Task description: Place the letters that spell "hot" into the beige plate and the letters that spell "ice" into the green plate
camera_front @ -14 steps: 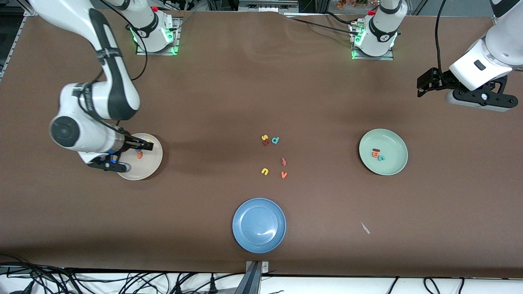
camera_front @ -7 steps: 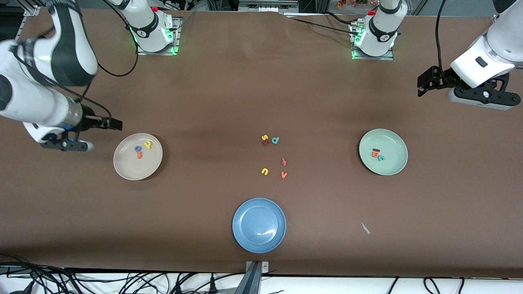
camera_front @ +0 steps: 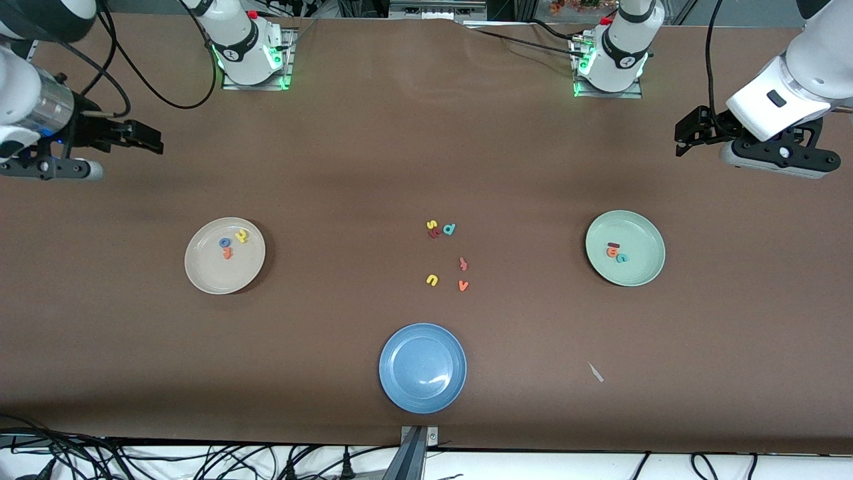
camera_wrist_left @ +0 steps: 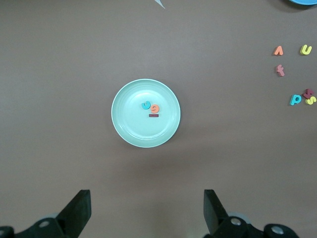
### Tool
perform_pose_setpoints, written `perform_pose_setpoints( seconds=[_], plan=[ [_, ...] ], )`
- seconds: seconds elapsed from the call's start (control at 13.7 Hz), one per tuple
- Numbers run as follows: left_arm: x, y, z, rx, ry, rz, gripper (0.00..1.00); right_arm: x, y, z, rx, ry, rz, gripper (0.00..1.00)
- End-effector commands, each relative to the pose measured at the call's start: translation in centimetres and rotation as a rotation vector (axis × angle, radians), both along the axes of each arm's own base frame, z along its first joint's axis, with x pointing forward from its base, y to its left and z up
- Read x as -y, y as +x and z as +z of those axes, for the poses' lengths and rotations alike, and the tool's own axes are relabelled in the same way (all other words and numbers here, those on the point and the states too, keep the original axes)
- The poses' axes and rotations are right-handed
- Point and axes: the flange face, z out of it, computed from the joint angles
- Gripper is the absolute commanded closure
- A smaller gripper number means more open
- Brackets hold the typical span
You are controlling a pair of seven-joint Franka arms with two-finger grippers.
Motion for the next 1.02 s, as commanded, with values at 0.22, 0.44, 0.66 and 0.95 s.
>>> perform_pose_setpoints(
  seconds=[0.22, 0.44, 0.66, 0.95],
  plan=[
    [-0.2, -0.1, 1.6, 0.022, 0.018, -0.002, 0.00, 1.2, -1.0, 4.5, -0.001, -0.005, 0.015, 0.00],
    [-0.2, -0.1, 1.6, 0.022, 0.018, -0.002, 0.00, 1.6, -1.0, 4.9, -0.001, -0.002, 0.005, 0.00],
    [0.0, -0.1, 1.6, 0.022, 0.018, -0.005, 0.00, 1.4, -0.9, 4.7, -0.005, -0.003, 0.008, 0.00],
    [0.0, -0.1, 1.6, 0.022, 0.017, -0.005, 0.00, 1.3, 0.0, 4.5, -0.007, -0.004, 0.005, 0.00]
  ],
)
